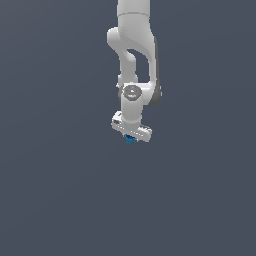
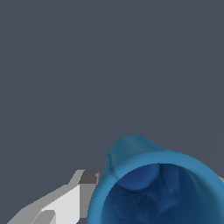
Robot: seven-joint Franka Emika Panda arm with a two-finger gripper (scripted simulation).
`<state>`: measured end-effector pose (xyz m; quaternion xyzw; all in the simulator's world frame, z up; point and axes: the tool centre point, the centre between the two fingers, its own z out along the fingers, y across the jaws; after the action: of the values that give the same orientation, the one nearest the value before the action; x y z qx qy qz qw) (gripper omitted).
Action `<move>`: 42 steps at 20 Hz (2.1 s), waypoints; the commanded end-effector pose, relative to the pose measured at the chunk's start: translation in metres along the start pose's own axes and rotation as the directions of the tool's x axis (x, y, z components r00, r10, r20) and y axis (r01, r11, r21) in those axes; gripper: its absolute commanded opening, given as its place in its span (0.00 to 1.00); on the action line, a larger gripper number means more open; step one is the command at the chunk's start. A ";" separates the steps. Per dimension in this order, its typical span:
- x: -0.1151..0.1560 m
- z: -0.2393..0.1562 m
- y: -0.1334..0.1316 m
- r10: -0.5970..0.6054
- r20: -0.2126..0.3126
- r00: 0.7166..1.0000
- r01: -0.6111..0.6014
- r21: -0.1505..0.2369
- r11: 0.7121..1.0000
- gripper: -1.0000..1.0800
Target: Pick up the object and move it to a goal position.
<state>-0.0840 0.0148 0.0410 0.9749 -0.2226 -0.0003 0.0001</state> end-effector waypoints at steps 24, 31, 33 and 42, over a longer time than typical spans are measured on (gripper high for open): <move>-0.002 -0.019 -0.070 0.000 -0.001 1.000 0.000 0.001 1.000 0.00; -0.001 -0.035 -0.128 0.000 -0.001 1.000 0.000 0.000 1.000 0.00; -0.001 -0.038 -0.139 0.000 -0.001 1.000 0.000 0.000 1.000 0.00; 0.001 -0.043 -0.159 0.000 -0.001 1.000 0.000 0.000 1.000 0.00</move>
<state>-0.0157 0.1572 0.0832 0.9750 -0.2223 -0.0003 0.0002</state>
